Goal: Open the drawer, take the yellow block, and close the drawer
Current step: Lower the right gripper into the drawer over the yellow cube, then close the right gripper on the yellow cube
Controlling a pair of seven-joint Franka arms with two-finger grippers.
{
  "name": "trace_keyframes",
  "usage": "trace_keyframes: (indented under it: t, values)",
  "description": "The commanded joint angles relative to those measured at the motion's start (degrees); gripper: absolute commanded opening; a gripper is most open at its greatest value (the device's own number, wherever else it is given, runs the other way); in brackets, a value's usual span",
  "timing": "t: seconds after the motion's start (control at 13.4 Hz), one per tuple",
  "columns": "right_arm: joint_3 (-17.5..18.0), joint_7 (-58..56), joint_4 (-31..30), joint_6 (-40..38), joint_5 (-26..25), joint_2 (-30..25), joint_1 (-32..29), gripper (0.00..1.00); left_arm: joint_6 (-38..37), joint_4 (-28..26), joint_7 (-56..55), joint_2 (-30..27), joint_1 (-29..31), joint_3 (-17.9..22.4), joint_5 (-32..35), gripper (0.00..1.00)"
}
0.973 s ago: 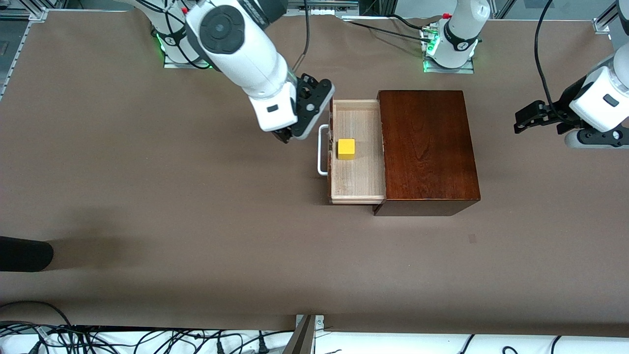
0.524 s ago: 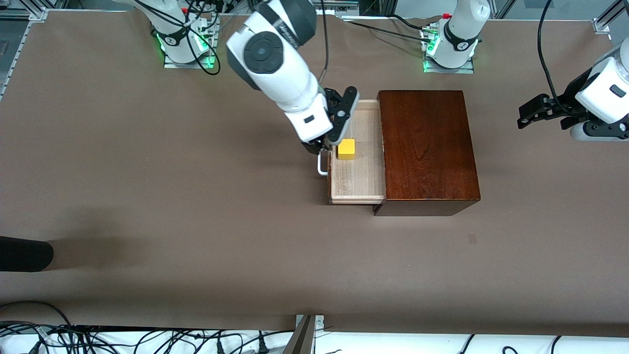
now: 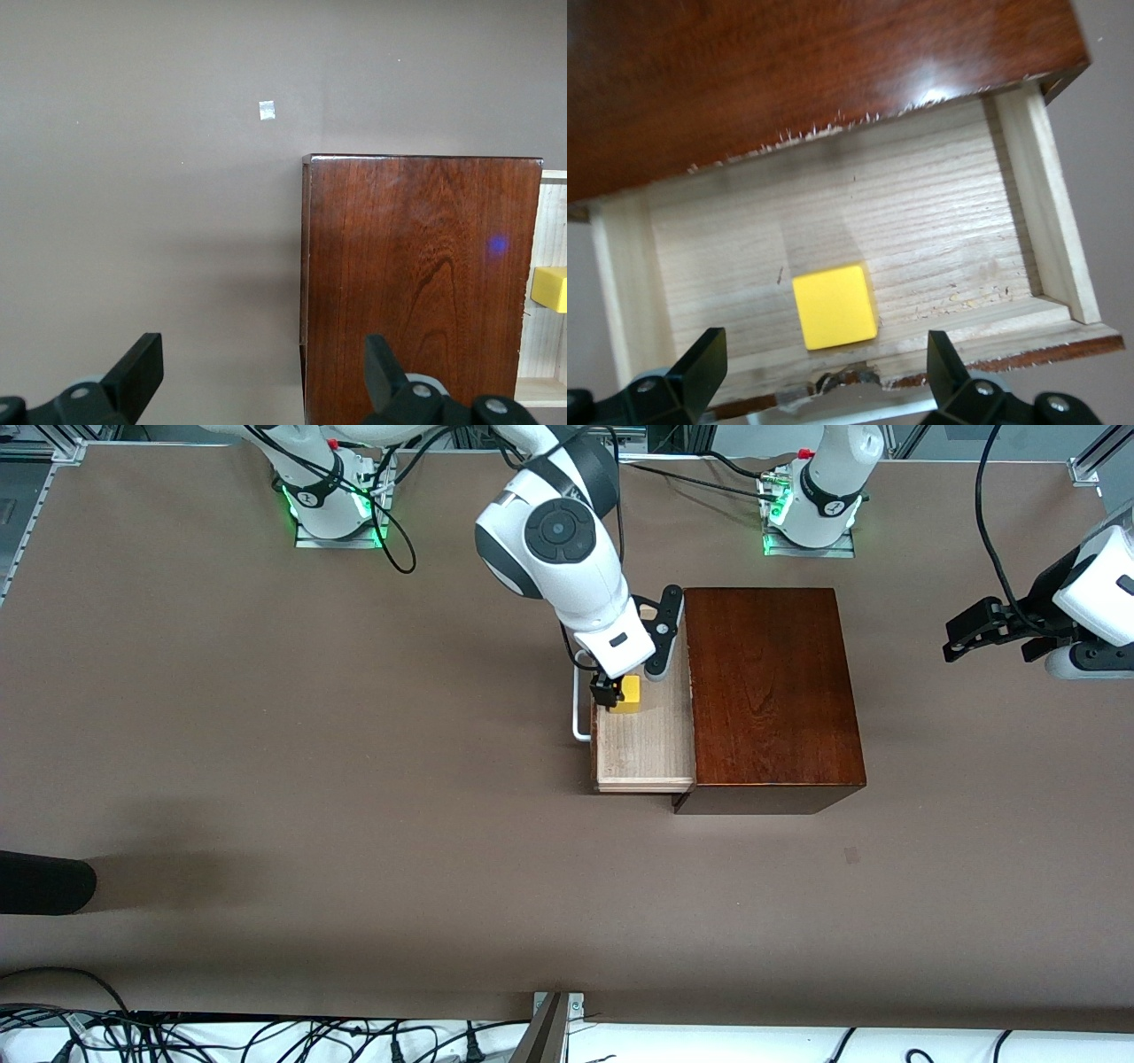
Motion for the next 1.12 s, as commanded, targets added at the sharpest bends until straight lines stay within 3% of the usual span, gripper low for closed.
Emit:
trace_keyframes:
  t: [0.0, 1.05]
  values:
    - [-0.3, -2.3, 2.3, -0.3, -3.3, 3.0, 1.4, 1.00, 0.4, 0.6, -0.8, 0.3, -0.7, 0.3, 1.7, 1.00]
    - [-0.4, -1.7, 1.8, -0.3, -8.9, 6.5, 4.2, 1.00, 0.7, 1.5, -0.9, 1.2, -0.3, 0.0, 1.5, 1.00]
